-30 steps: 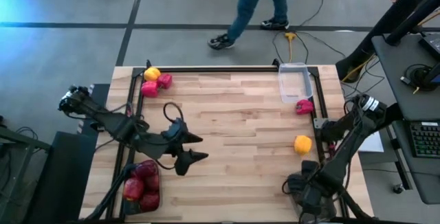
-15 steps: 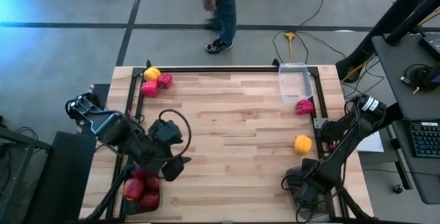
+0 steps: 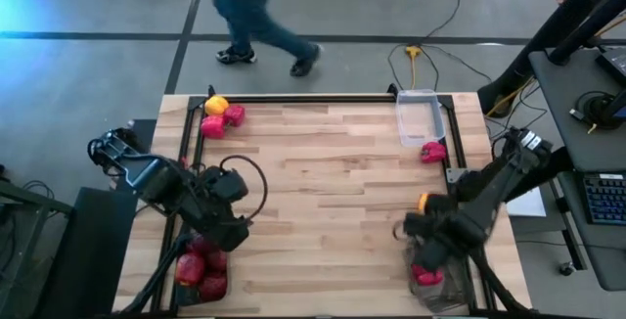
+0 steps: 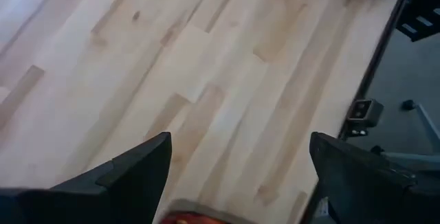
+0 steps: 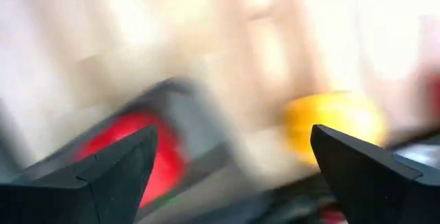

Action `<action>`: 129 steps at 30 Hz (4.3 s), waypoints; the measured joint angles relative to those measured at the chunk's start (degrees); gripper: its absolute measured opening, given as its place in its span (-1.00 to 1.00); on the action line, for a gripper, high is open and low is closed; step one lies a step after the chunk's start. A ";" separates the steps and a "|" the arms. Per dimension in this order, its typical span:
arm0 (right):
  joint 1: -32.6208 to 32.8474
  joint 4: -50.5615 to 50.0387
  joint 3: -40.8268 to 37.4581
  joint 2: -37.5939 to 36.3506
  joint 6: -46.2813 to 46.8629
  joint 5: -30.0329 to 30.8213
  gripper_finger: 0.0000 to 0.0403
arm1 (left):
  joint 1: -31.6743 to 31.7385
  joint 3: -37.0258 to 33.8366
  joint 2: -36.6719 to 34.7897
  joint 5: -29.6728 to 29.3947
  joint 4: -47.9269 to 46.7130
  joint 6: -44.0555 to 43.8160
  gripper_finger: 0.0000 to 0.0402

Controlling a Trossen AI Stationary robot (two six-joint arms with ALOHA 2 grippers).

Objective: Sort produce into baskets
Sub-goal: Put the red bell pepper into the right black bin

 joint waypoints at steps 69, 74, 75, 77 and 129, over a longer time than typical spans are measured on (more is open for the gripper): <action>-85.07 14.71 -31.63 -19.81 5.86 0.56 0.85 | 34.18 -50.01 -12.95 -12.15 43.54 55.22 0.63; -82.20 12.90 -29.85 -21.11 9.29 -0.32 0.85 | 35.11 -50.01 -13.51 -12.20 43.57 56.24 0.63; -82.37 12.66 -30.31 -20.85 9.35 -0.08 0.85 | 35.27 -50.01 -13.53 -12.22 43.81 56.61 0.63; -82.87 12.84 -31.64 -20.03 8.45 0.59 0.85 | 35.36 -50.01 -13.55 -12.28 44.26 57.69 0.63; -21.14 15.18 5.25 -0.07 22.45 6.51 0.38 | 25.23 -52.78 -35.10 2.96 57.30 37.58 0.63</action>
